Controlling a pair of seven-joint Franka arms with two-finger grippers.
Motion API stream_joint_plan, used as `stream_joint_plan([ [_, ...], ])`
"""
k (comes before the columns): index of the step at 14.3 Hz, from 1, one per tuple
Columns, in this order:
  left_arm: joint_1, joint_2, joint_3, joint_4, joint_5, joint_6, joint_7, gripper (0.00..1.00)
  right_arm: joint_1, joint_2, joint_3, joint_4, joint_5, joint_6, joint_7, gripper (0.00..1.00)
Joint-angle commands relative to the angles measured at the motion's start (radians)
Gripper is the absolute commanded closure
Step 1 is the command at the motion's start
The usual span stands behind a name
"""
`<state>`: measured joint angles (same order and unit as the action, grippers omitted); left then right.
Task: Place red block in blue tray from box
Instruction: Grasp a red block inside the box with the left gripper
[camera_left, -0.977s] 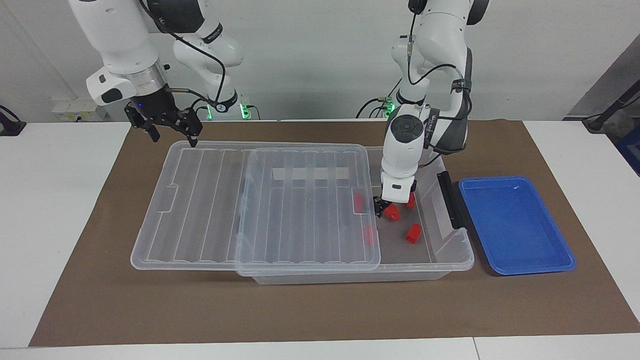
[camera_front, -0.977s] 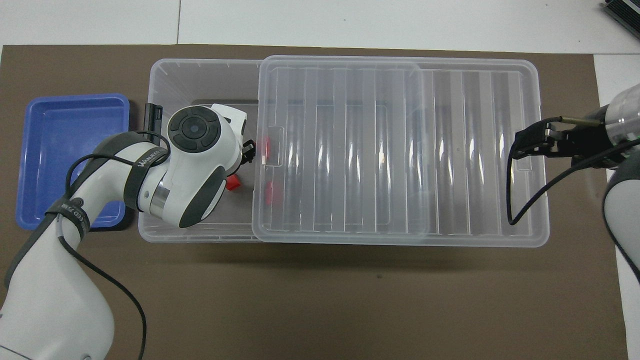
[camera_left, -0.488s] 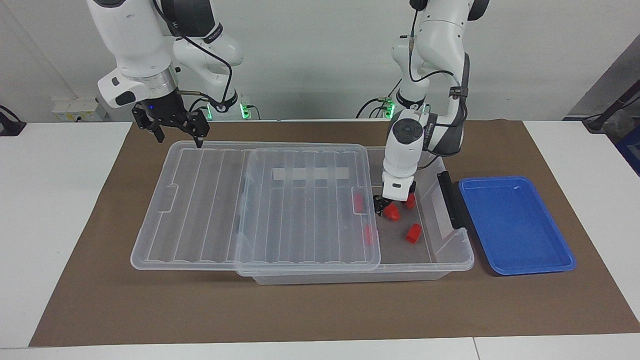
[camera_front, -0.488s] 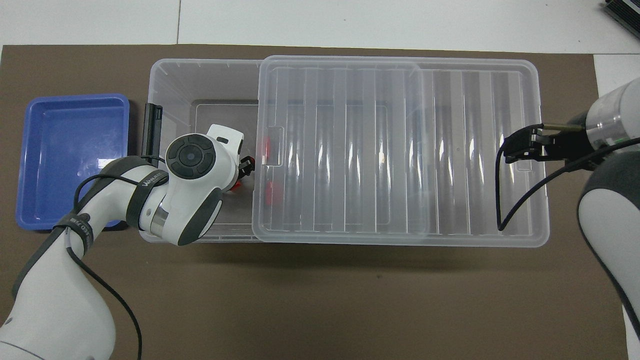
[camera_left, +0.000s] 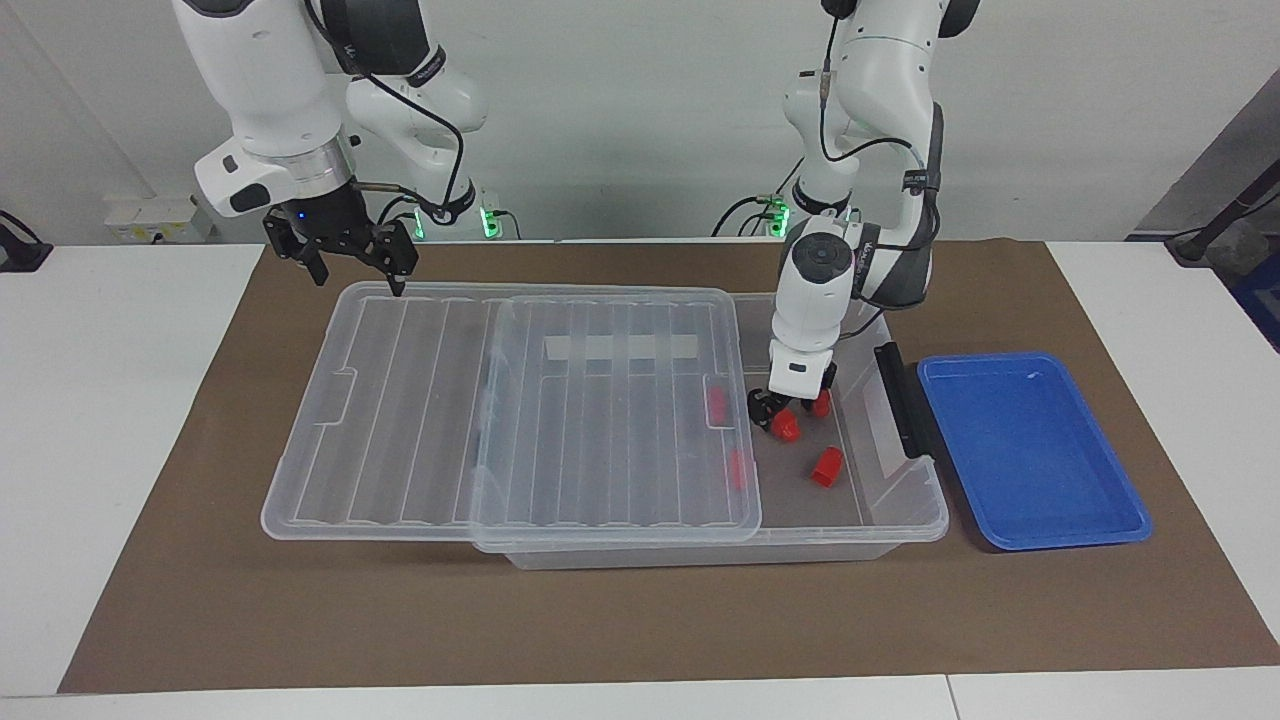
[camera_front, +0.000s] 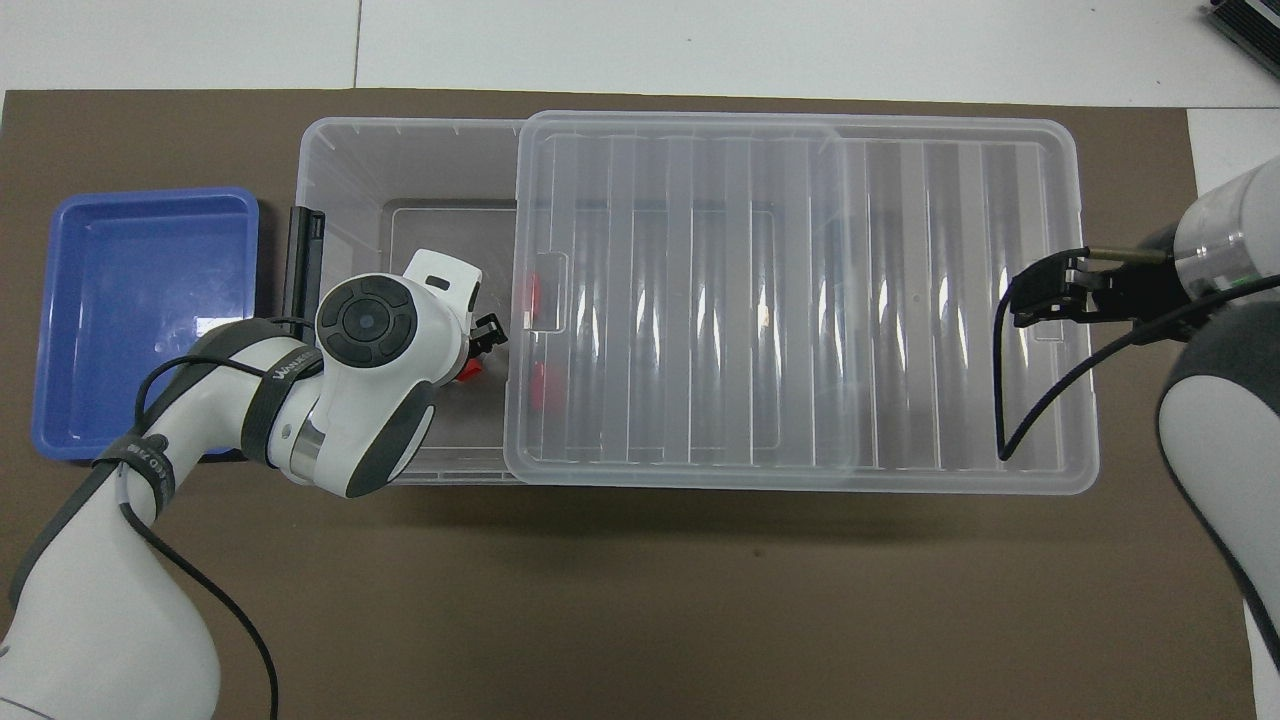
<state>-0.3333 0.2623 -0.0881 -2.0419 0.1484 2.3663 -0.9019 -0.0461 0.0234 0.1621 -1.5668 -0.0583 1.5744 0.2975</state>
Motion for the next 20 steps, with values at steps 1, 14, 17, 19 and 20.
stream_joint_plan([
  [1, 0.008, -0.021, -0.001, -0.040, -0.006, 0.042, 0.011, 0.24, -0.035, -0.014, 0.011, -0.019, 0.009, 0.004, 0.014, 0.00],
  [14, 0.008, -0.015, 0.001, -0.054, -0.006, 0.073, 0.000, 0.81, -0.038, 0.000, 0.011, 0.050, 0.045, -0.068, -0.038, 0.00],
  [17, 0.023, -0.018, 0.001, -0.011, -0.006, 0.022, 0.008, 1.00, -0.037, -0.002, 0.011, 0.048, 0.045, -0.068, -0.038, 0.00],
  [19, 0.033, -0.029, 0.002, 0.041, -0.006, -0.066, 0.011, 1.00, -0.037, -0.003, 0.011, 0.047, 0.045, -0.068, -0.040, 0.00],
  [20, 0.042, -0.032, 0.002, 0.084, -0.004, -0.131, 0.015, 1.00, -0.037, -0.003, 0.011, 0.047, 0.045, -0.068, -0.040, 0.00],
])
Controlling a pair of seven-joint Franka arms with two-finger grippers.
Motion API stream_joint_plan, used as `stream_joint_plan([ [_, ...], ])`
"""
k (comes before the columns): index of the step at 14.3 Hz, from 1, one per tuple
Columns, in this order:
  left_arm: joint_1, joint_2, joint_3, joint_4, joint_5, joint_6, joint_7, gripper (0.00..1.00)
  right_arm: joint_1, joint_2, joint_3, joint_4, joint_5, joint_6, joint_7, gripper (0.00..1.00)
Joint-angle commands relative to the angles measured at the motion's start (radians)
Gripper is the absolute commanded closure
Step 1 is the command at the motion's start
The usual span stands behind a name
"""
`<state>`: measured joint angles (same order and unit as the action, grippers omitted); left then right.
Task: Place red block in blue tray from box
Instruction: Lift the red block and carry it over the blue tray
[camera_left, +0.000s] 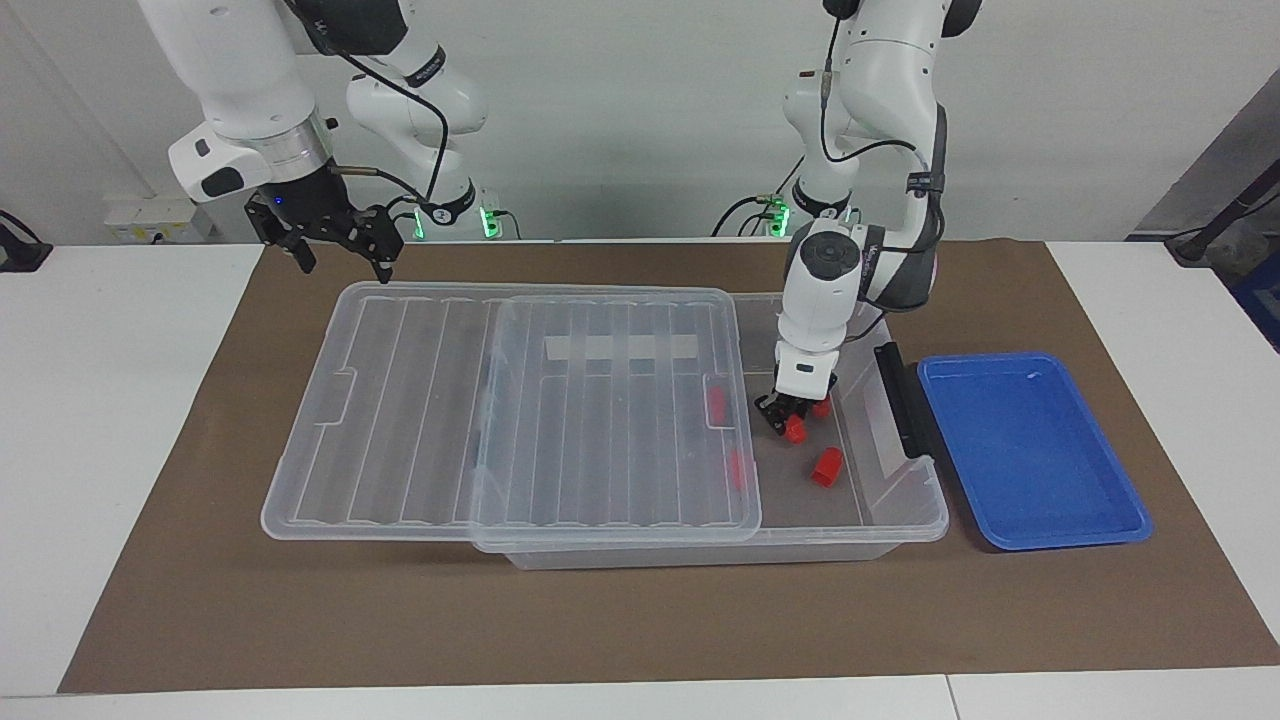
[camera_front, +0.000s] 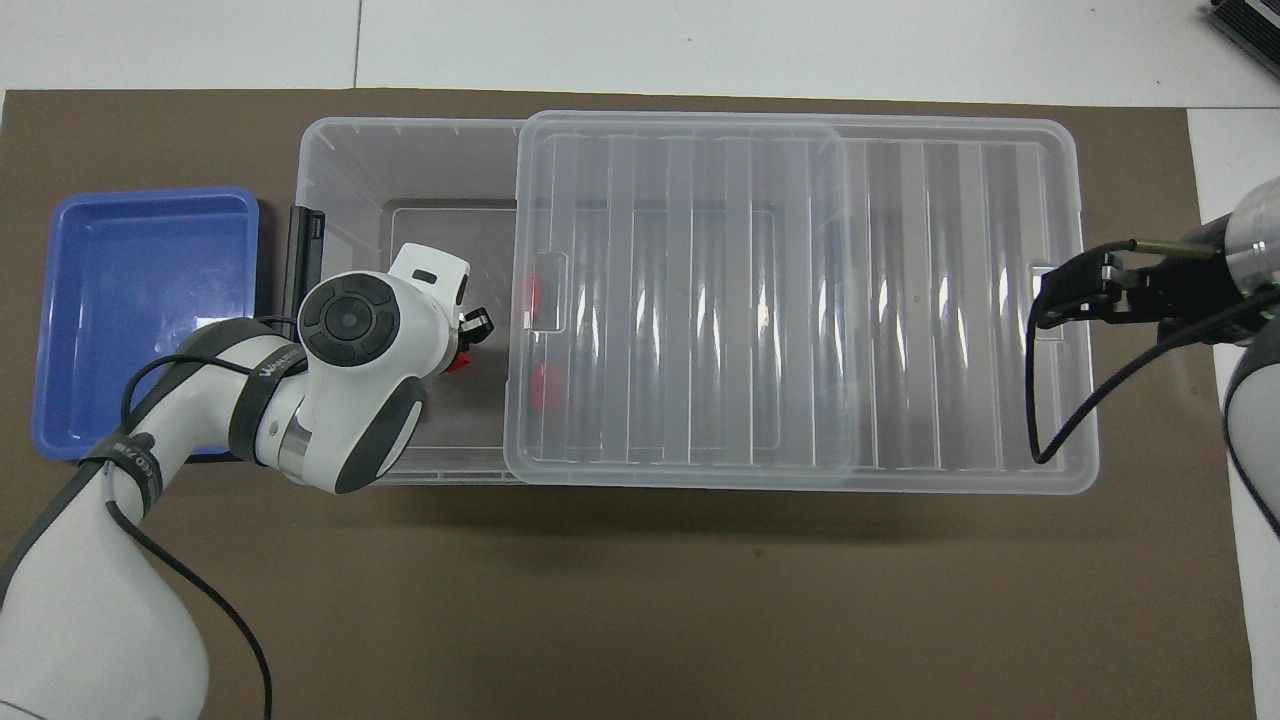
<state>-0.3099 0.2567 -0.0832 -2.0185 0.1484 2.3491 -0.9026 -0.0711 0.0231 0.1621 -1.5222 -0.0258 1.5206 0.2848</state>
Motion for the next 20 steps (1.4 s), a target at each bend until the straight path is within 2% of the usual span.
stream_joint_plan([
  [1, 0.023, -0.028, -0.004, 0.111, -0.006, -0.185, 0.031, 1.00, -0.012, -0.002, 0.011, 0.002, 0.012, -0.013, -0.027, 0.00],
  [4, 0.080, -0.042, -0.003, 0.315, -0.015, -0.484, 0.176, 1.00, -0.018, -0.003, 0.011, 0.001, 0.014, -0.014, -0.026, 0.00],
  [6, 0.144, -0.053, -0.004, 0.450, -0.077, -0.665, 0.299, 1.00, -0.015, -0.003, 0.011, 0.001, 0.014, -0.014, -0.026, 0.00],
  [7, 0.152, -0.074, 0.002, 0.478, -0.084, -0.727, 0.336, 1.00, -0.013, -0.005, 0.011, 0.001, 0.014, -0.014, -0.026, 0.00],
  [11, 0.248, -0.151, 0.008, 0.468, -0.121, -0.764, 0.439, 1.00, -0.013, -0.002, 0.011, -0.001, 0.015, 0.004, -0.022, 0.00],
  [13, 0.358, -0.203, 0.011, 0.341, -0.122, -0.673, 0.659, 1.00, -0.012, -0.006, 0.011, -0.022, 0.015, 0.026, -0.016, 0.00],
  [15, 0.410, -0.261, 0.011, 0.160, -0.124, -0.489, 0.728, 1.00, -0.012, -0.008, 0.011, -0.030, 0.015, 0.045, -0.016, 0.00],
  [17, 0.422, -0.242, 0.013, 0.097, -0.124, -0.349, 0.734, 1.00, -0.015, -0.009, 0.011, -0.033, 0.015, 0.049, -0.015, 0.00],
  [20, 0.446, -0.171, 0.013, 0.052, -0.122, -0.181, 0.771, 1.00, -0.015, -0.014, 0.011, -0.042, 0.015, 0.053, -0.016, 0.00],
])
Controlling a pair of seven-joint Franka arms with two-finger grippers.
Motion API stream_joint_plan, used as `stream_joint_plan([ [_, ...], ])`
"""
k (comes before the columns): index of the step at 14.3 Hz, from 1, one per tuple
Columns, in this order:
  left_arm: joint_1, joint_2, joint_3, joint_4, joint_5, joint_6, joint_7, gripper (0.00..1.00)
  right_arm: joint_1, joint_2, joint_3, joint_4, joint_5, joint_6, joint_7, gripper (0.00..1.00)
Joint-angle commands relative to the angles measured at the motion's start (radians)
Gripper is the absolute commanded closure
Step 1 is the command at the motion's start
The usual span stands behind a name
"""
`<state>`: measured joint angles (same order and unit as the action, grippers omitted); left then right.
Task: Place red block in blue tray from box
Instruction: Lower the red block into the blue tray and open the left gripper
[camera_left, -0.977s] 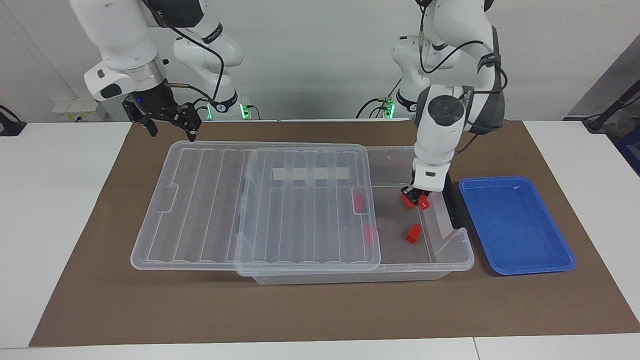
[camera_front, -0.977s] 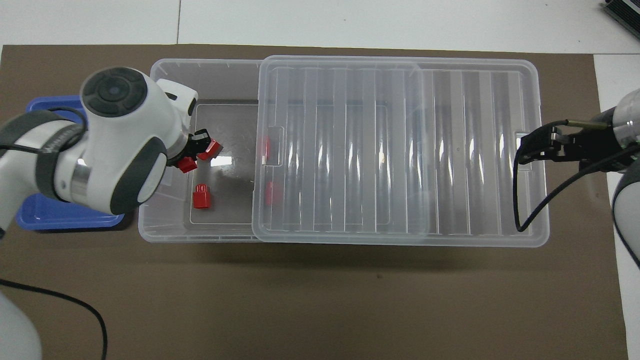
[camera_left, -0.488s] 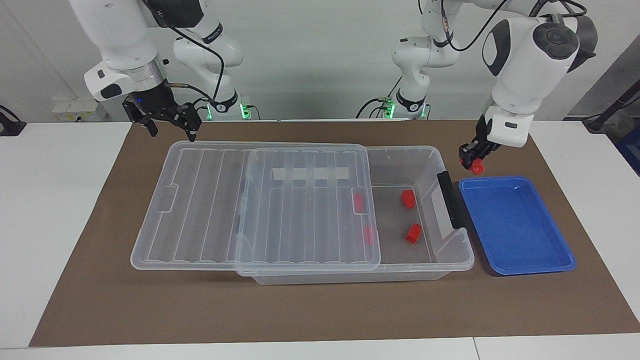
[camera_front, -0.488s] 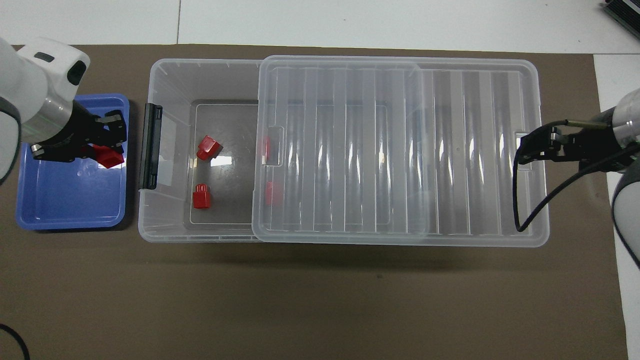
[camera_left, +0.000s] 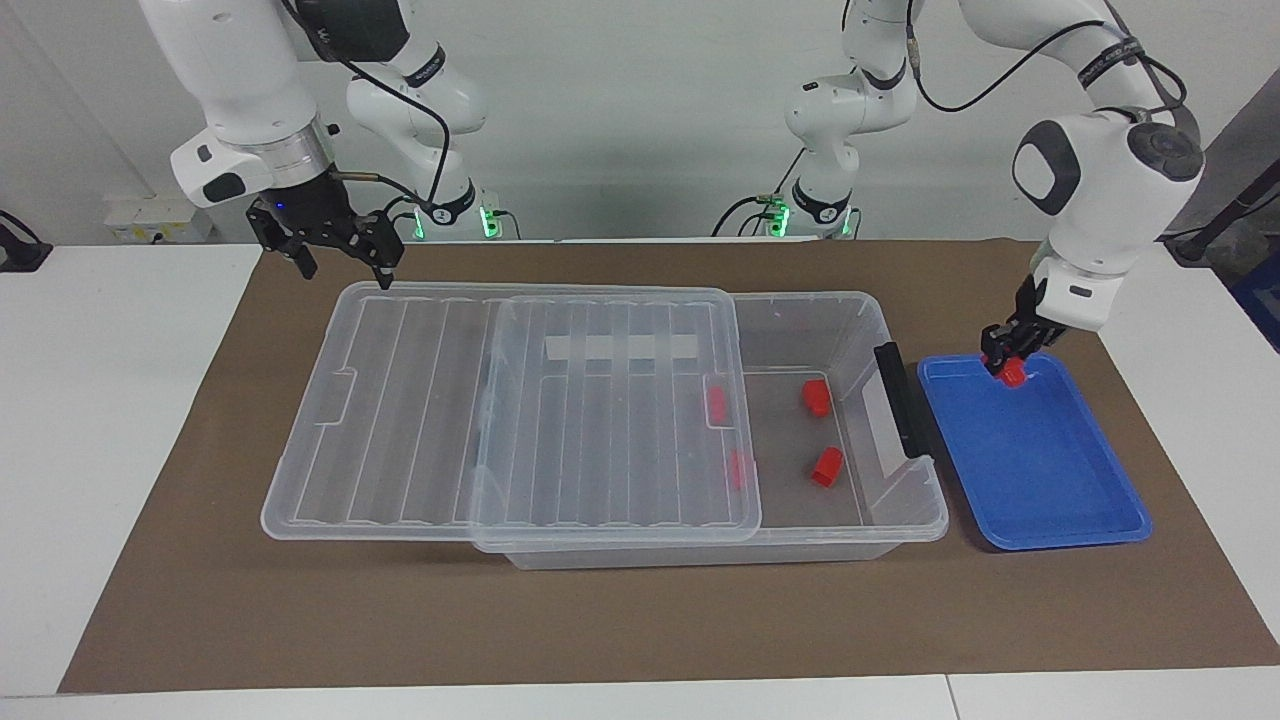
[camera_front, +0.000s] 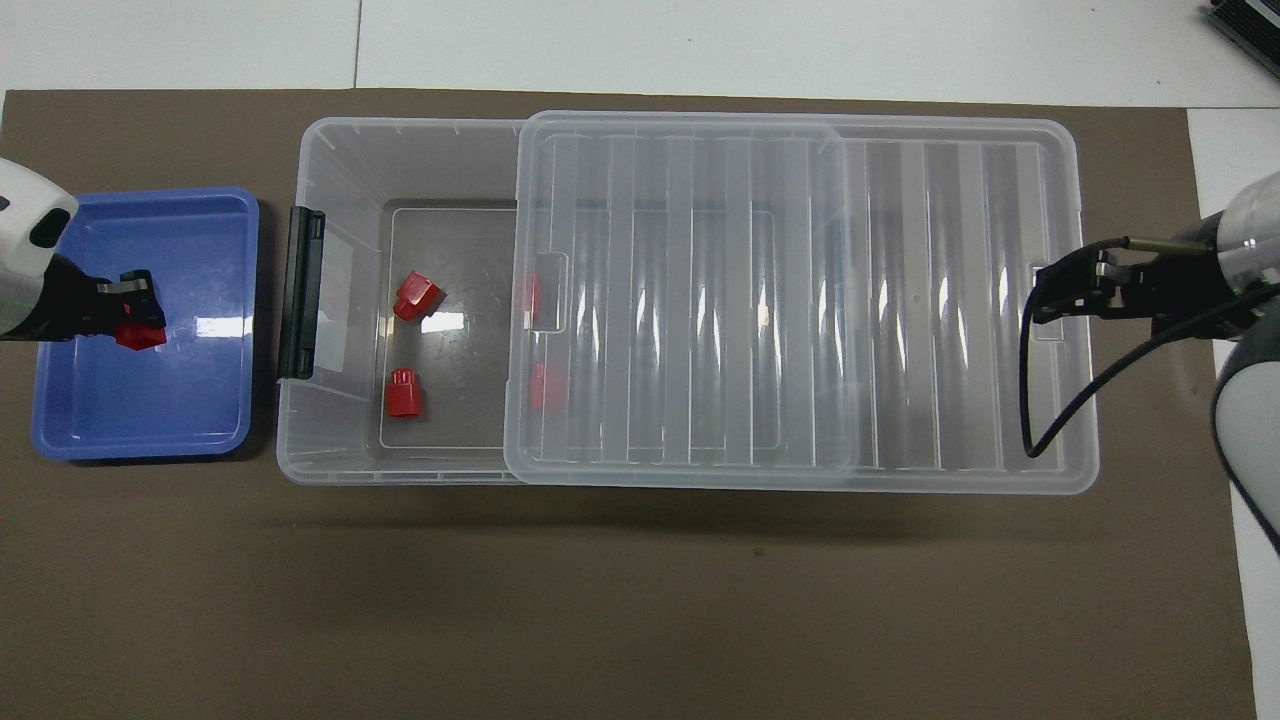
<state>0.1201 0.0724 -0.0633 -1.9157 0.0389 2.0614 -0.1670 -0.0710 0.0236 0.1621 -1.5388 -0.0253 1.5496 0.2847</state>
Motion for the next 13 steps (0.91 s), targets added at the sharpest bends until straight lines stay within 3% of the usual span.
stream_joint_plan([
  [1, 0.029, 0.044, -0.007, -0.065, -0.013, 0.173, 0.050, 1.00, -0.015, -0.014, 0.011, -0.026, 0.015, 0.036, -0.015, 0.00],
  [8, 0.157, 0.197, -0.007, -0.065, -0.013, 0.304, 0.328, 1.00, -0.013, -0.019, 0.011, -0.043, 0.015, 0.041, -0.012, 0.00],
  [13, 0.174, 0.303, -0.012, -0.104, -0.014, 0.468, 0.348, 1.00, -0.015, -0.024, 0.011, -0.049, 0.015, 0.046, -0.019, 0.00],
])
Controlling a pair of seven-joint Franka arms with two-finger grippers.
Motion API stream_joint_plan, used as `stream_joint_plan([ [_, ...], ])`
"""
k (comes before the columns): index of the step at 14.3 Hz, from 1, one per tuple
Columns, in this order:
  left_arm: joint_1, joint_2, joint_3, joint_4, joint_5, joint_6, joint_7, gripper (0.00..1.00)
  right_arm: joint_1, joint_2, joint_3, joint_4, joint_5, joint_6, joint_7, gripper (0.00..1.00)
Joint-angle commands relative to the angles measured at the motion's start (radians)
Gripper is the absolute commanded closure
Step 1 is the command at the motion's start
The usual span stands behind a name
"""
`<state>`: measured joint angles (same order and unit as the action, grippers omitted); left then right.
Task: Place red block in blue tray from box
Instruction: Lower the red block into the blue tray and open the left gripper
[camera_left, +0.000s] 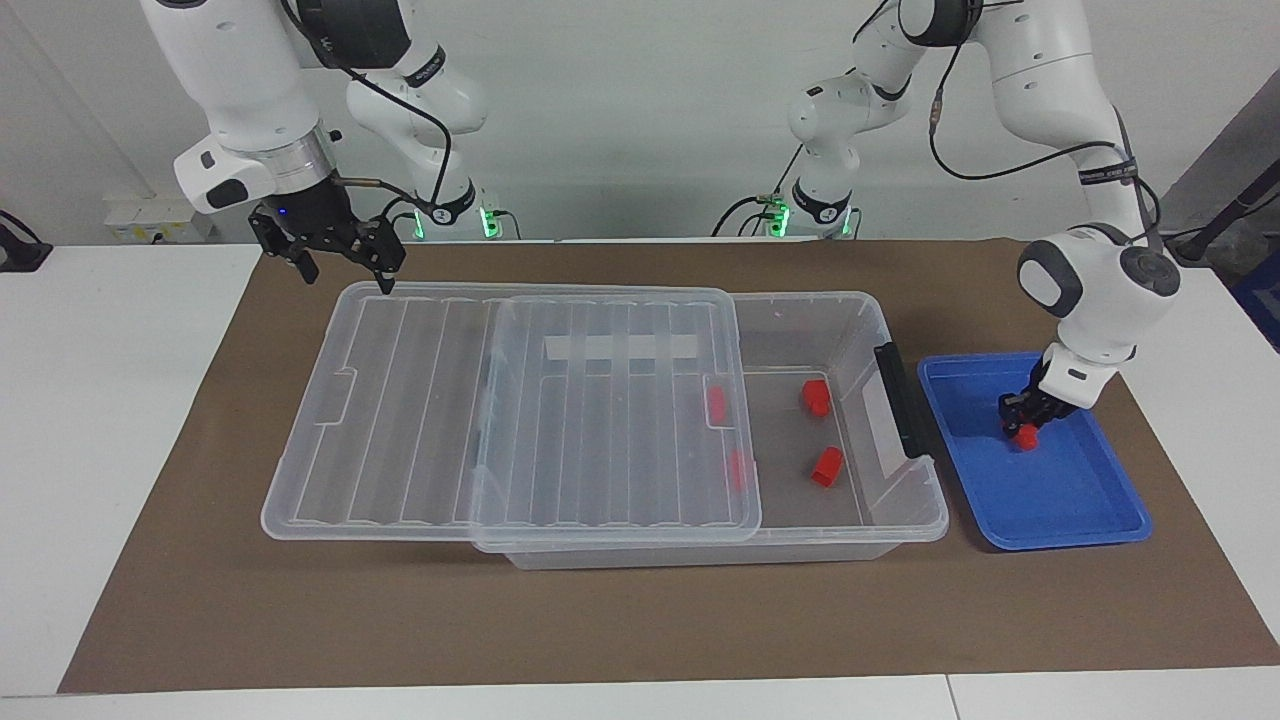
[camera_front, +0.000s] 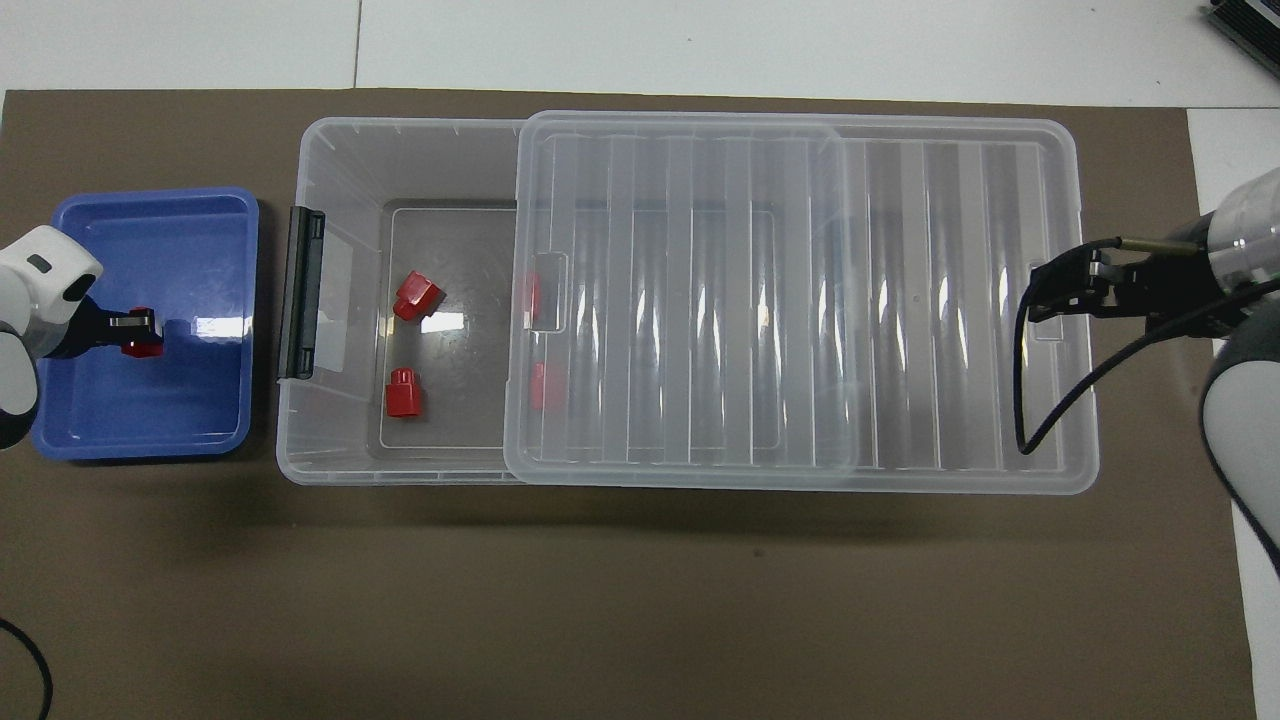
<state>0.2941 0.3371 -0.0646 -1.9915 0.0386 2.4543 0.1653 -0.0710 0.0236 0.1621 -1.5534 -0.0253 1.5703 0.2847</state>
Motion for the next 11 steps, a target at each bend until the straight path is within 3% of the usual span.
stream_joint_plan([
  [1, -0.018, 0.046, -0.011, -0.027, -0.014, 0.086, 0.010, 1.00, -0.013, -0.025, 0.011, -0.037, 0.015, 0.027, -0.016, 0.00],
  [11, -0.016, 0.045, -0.011, -0.041, -0.032, 0.098, 0.034, 1.00, -0.015, -0.027, 0.011, -0.039, 0.015, 0.028, -0.016, 0.00],
])
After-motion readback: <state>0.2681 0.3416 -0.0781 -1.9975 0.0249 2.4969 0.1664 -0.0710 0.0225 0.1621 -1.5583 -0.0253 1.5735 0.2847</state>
